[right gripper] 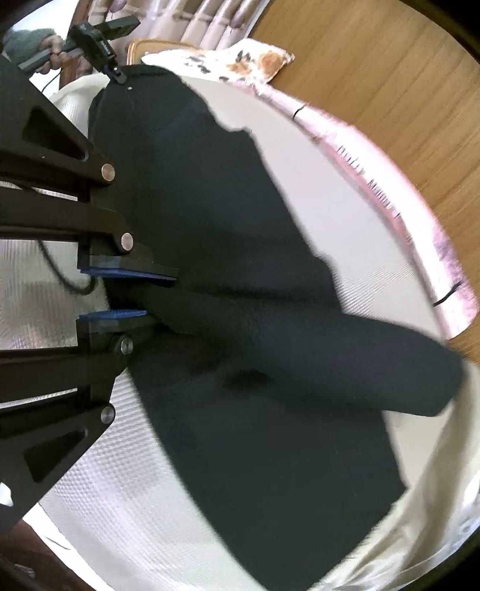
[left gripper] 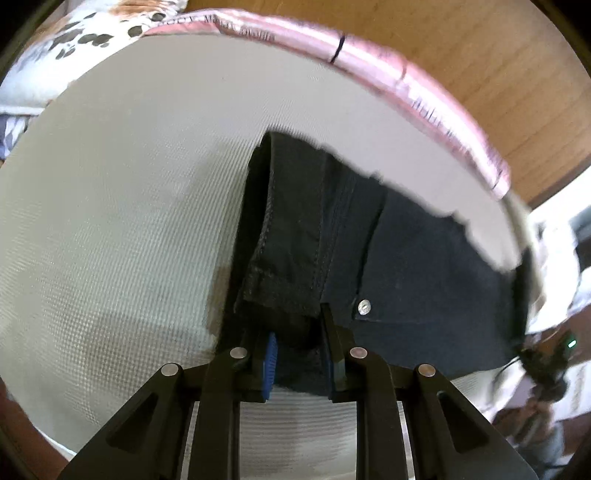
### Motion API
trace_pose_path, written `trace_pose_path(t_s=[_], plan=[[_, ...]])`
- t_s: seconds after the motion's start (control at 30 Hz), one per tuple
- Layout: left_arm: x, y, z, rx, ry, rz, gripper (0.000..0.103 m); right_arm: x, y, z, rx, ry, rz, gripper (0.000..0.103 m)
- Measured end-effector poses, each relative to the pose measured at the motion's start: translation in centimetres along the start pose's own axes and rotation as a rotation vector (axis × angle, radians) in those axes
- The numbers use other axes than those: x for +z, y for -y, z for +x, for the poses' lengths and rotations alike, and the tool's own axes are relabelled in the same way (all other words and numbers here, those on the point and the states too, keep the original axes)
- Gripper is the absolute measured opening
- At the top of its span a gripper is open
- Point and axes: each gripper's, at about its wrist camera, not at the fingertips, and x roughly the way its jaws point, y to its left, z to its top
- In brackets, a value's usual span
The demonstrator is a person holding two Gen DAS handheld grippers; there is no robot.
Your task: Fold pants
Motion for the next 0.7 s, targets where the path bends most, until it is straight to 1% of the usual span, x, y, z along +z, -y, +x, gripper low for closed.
trace_pose_path(t_s=[0.07,0.13,0.2,0.23,0.27,0.33,0.4,0.43,0.53,0.57,0.63,0.7], plan=[[-0.2,0.1,0.6,0.024,0.004,0.003,0.021,-0.1,0.6,0.4,0.021,-0.006,0.021,0.014],[-0.3,0.1,0.5,0.026,0.016,0.005,0.022,0.1,1.0,0.5,0.045,-0.011,0.041,0.017],[-0.3,0.2,0.3,0.027,0.013,0.013,0.024,0.3,1.2,0.4,0.055,-0.016,0.045,0.024],[-0.3,0.2,0.1,0.027,0.007,0.018,0.025,0.5,1.5,0.1,0.047,-0.006,0.048,0.034],[-0.3,0.2,-0.2,0.025,0.004,0.022,0.027,0.7,1.5,-0.1,0.039,0.006,0.05,0.04],[-0.3,0.5,-0.9,0.011,0.004,0.043,0.028,1.3,2.4,-0.7,0.04,0.03,0.063,0.04],[-0.6,1.0,-1.8,0.016,0.003,0.075,0.034,2.2,3.4,-1.1,0.026,0.051,0.077,0.041],[-0.7,1.1,-2.3,0.028,0.002,0.092,0.036,2.6,3.8,-1.1,0.019,0.058,0.078,0.041],[-1.5,1.2,-3.2,0.1,-0.01,0.154,0.037,4.3,5.4,-0.9,-0.009,0.08,0.095,0.043],[-1.8,1.0,-3.6,0.124,-0.002,0.164,0.037,4.7,5.9,-0.8,0.003,0.085,0.109,0.043],[-1.9,0.5,-4.2,0.145,0.008,0.149,0.037,5.8,7.1,-0.6,0.009,0.1,0.137,0.043],[-2.0,0.7,-5.2,0.175,0.065,0.145,0.037,6.6,7.8,-0.5,0.019,0.115,0.148,0.043]])
